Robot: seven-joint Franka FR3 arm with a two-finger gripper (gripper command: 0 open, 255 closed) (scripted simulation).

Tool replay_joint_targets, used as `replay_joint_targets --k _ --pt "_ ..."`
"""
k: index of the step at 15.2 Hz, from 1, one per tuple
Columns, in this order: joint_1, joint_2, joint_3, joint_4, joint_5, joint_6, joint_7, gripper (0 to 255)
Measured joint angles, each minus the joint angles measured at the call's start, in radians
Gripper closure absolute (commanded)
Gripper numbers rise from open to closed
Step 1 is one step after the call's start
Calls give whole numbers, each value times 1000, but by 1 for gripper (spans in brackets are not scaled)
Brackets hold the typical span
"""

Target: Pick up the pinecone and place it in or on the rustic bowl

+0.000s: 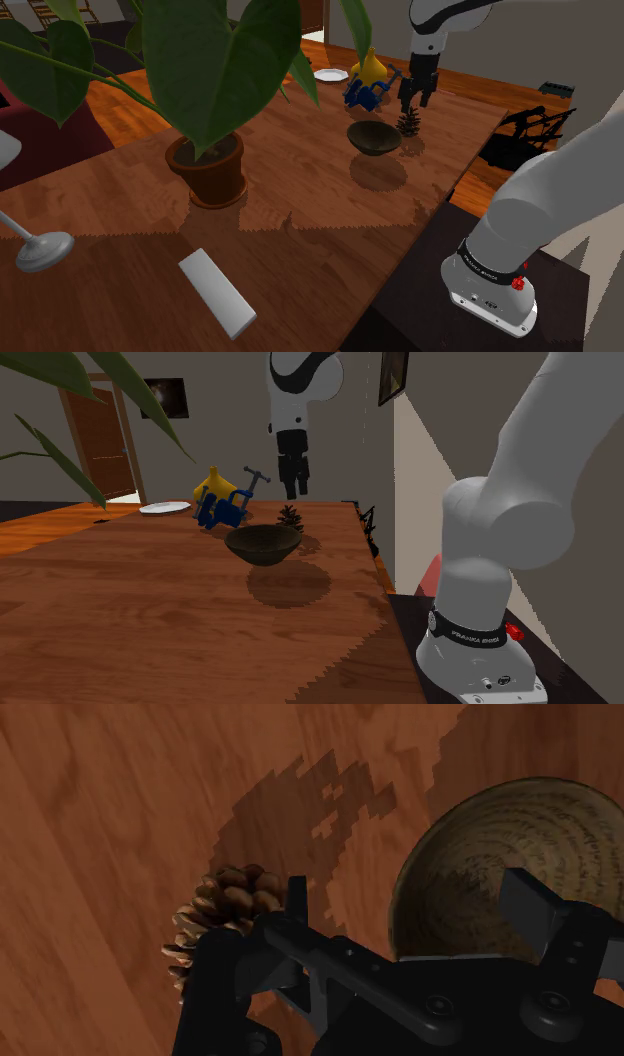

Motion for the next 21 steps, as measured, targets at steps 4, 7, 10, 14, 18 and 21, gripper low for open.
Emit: replay_joint_targets --k 4,7,10,14,18,21 --pt "-10 125 -76 89 54 58 -96 0" --pt "-23 235 -133 171 119 90 -184 0" --pt "-42 356 -174 269 206 106 -271 0" --pt "-53 407 -183 281 252 141 -309 0" --pt "-55 429 -182 247 269 192 -324 0" --pt "-54 435 -181 235 274 209 -328 0"
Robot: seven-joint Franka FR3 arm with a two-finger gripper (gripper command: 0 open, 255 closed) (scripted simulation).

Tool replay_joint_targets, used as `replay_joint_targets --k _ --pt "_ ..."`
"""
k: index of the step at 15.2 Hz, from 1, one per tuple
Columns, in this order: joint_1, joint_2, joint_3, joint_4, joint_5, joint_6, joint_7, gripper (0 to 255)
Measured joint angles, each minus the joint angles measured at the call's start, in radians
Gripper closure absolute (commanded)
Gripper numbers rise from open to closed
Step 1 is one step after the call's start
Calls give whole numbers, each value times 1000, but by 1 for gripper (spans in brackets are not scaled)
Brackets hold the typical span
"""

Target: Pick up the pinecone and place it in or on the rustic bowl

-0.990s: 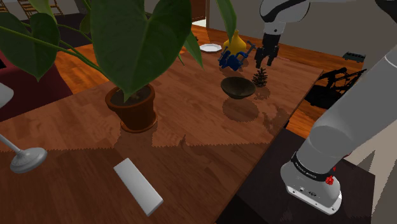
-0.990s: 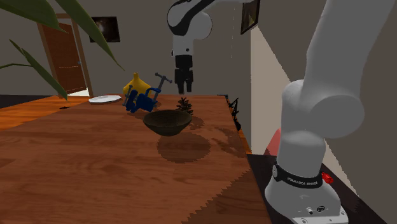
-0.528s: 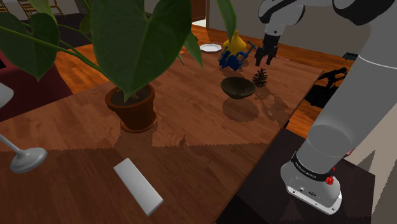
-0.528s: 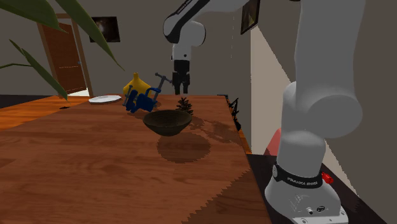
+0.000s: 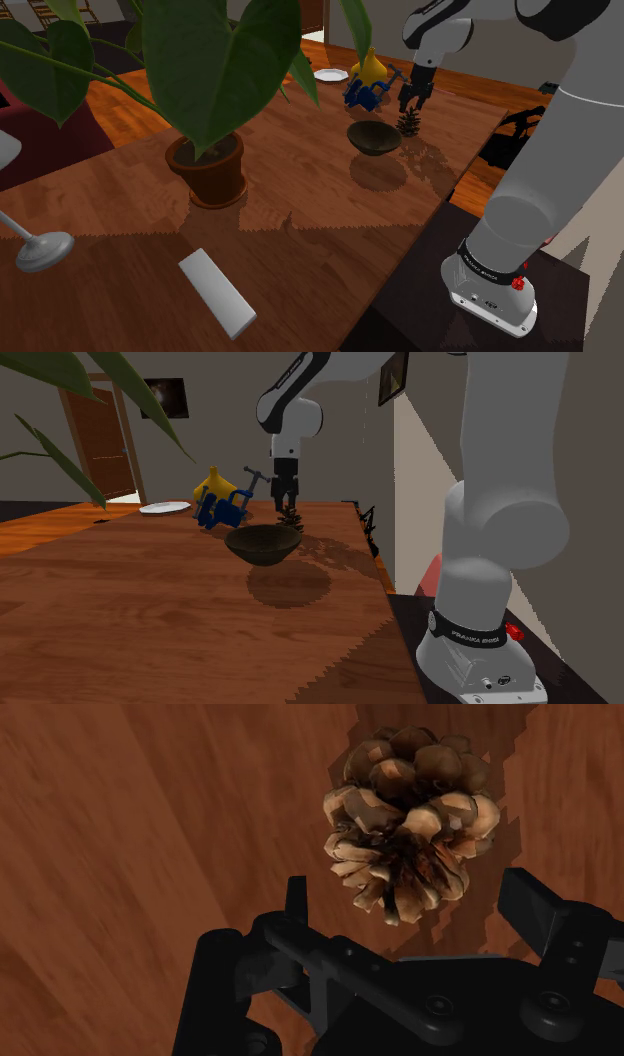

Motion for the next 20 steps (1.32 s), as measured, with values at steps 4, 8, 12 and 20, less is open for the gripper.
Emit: replay_joint_targets --k 4,8,12,20 --pt "0 1 0 -1 1 2 -1 0" --pt "0 1 0 -1 1 3 -1 255" --pt "0 1 0 -1 1 3 -1 255" --pt "2 -24 -1 30 -18 -48 17 255"
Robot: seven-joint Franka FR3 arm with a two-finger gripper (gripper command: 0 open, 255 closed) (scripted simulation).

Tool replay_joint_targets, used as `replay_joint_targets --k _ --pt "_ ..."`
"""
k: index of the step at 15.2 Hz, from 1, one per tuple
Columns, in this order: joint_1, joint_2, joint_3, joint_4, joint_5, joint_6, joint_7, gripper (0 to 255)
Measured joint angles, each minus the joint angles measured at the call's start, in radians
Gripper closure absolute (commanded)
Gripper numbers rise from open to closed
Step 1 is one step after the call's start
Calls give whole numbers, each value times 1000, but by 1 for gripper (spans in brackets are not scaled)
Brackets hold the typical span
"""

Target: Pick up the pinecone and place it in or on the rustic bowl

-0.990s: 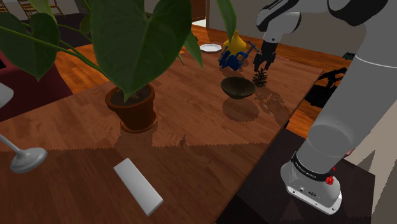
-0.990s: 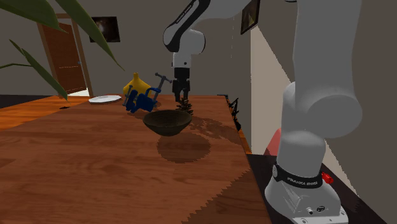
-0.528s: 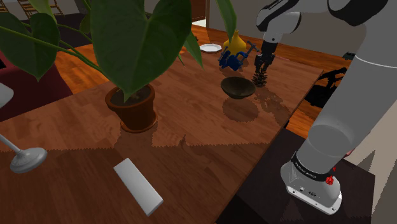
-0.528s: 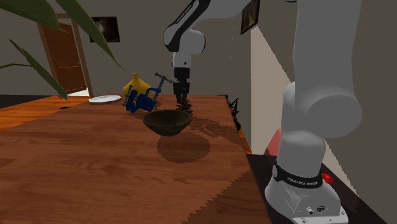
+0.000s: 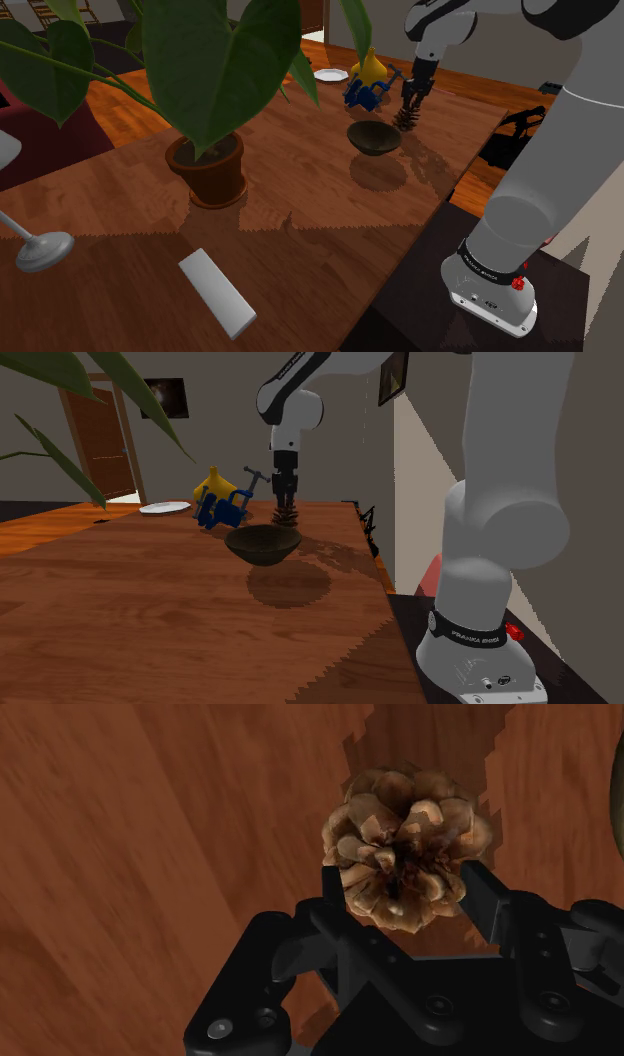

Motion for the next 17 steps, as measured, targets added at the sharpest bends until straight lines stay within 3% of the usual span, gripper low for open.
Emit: replay_joint_targets --k 17 --pt "4 -58 1 167 -41 -212 46 255"
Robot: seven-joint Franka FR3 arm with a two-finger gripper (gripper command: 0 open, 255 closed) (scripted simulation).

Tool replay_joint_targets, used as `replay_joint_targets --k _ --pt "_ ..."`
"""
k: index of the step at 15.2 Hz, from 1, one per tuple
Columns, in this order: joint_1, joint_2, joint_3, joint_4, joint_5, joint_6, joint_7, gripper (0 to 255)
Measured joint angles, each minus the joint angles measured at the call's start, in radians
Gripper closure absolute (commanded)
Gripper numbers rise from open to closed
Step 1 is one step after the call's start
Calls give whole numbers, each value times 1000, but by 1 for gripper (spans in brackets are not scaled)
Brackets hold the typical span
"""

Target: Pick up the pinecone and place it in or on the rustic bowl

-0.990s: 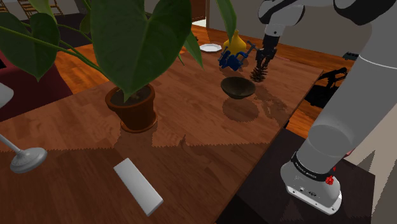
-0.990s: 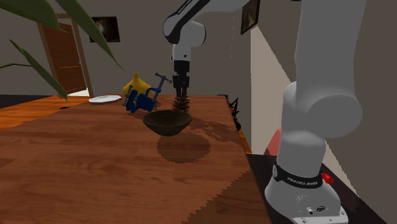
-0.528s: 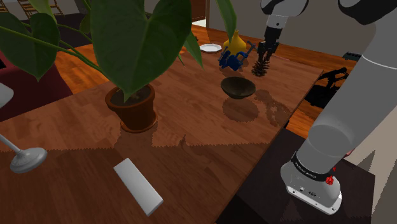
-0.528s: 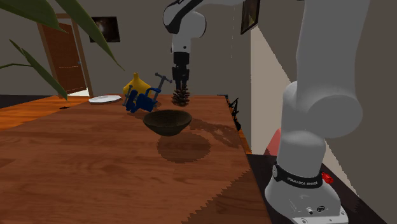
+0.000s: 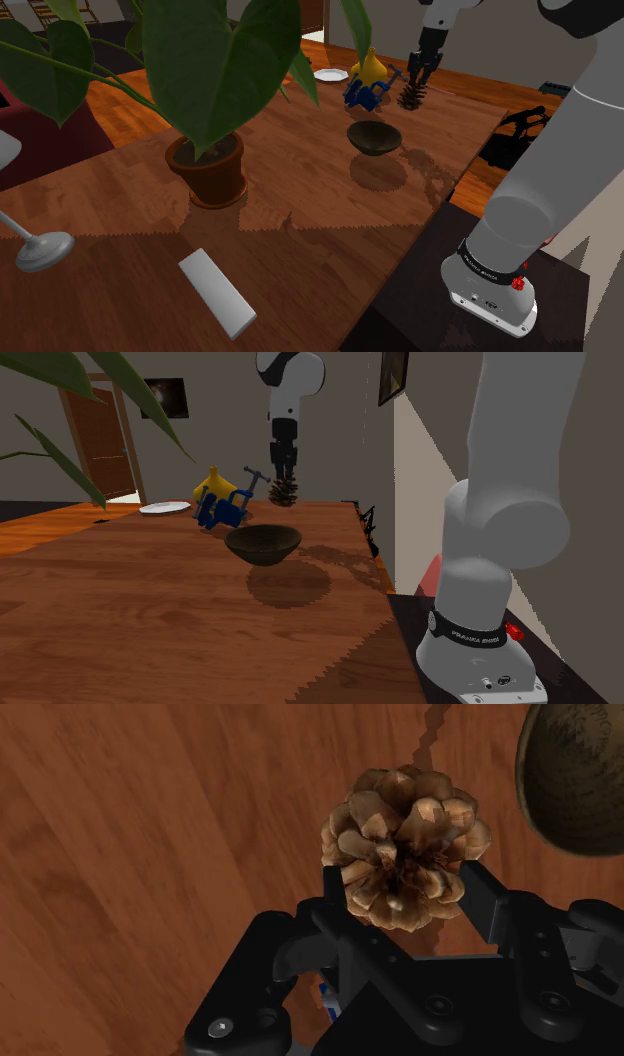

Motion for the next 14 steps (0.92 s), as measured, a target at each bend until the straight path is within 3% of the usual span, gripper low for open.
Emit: replay_joint_targets --k 7,14 --pt "0 -7 0 84 -5 -90 12 255" --pt "68 -148 92 -25 -56 -87 184 255"
